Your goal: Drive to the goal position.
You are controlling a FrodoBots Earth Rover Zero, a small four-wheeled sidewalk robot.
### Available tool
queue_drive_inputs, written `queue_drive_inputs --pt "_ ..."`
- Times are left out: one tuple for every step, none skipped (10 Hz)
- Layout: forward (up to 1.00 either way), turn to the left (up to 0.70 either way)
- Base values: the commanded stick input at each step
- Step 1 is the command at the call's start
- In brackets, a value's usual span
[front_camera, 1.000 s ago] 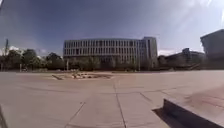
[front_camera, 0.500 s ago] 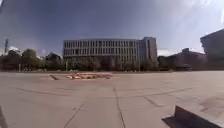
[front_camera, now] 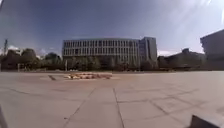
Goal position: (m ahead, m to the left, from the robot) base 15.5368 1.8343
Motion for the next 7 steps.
queue_drive_inputs --pt "0.7 0.0" --pt "0.7 0.0" --pt "0.7 0.0" --pt "0.7 -0.19" --pt "0.7 -0.35" --pt "0.7 -0.35" --pt "0.7 -0.35"
